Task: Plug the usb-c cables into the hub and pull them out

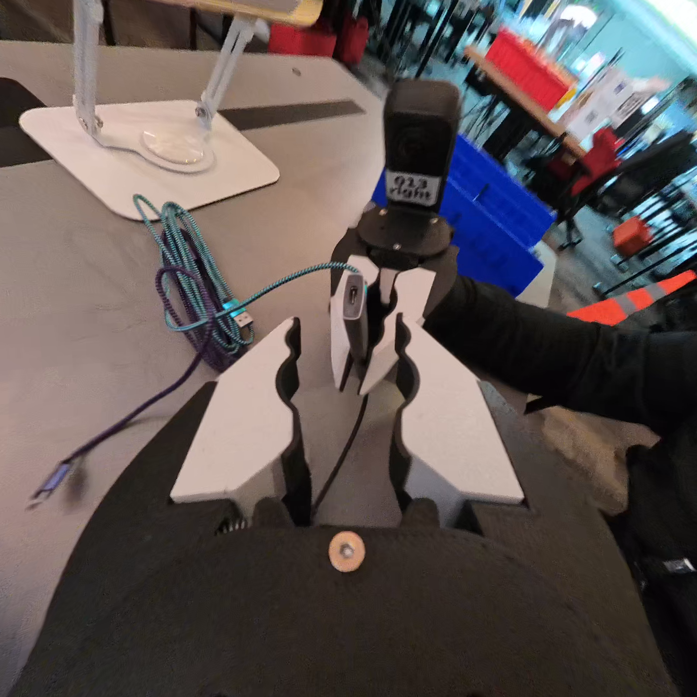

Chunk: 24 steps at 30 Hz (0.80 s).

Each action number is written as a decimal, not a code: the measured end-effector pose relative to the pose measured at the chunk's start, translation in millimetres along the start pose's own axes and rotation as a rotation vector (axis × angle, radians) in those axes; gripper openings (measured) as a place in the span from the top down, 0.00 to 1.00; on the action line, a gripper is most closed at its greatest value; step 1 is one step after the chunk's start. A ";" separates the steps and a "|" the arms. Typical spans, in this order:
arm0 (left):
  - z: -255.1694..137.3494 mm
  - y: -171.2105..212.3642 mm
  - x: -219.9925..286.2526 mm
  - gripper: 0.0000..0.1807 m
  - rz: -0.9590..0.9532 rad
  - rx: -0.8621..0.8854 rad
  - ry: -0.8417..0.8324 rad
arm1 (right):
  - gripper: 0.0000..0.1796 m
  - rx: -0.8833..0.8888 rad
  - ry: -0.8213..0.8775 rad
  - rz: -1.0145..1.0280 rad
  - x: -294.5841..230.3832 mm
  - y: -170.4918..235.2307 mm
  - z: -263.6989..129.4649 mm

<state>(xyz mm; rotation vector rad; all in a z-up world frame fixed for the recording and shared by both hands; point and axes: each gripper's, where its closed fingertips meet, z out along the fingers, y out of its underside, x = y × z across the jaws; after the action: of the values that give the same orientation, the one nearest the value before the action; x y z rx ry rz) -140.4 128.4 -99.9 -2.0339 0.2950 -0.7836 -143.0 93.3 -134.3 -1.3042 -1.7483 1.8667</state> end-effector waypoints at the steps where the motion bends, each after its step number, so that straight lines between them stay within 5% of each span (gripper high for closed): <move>1: 1.8 -0.3 4.6 0.76 -0.020 0.027 0.042 | 0.96 0.011 -0.021 0.016 -2.7 -0.7 2.0; 6: 11.9 1.8 11.2 0.96 -0.105 0.098 0.148 | 0.97 0.090 -0.075 0.079 -8.7 -7.3 9.8; 13: 7.7 -4.8 14.6 0.97 -0.162 0.095 0.248 | 0.92 0.074 -0.122 0.085 -14.0 -3.3 14.3; 18: 8.9 -11.3 12.4 0.96 -0.175 0.104 0.291 | 0.98 0.090 -0.066 0.069 -12.7 -7.4 18.8; 24: 8.3 -28.6 8.2 0.86 -0.239 0.222 0.298 | 0.99 0.175 -0.050 0.135 -3.4 -12.7 17.1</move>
<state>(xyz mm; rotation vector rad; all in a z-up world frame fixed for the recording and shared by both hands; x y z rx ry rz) -131.5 146.0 -76.1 -1.7608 0.1247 -1.2177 -158.4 82.7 -123.7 -1.3488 -1.5128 2.0898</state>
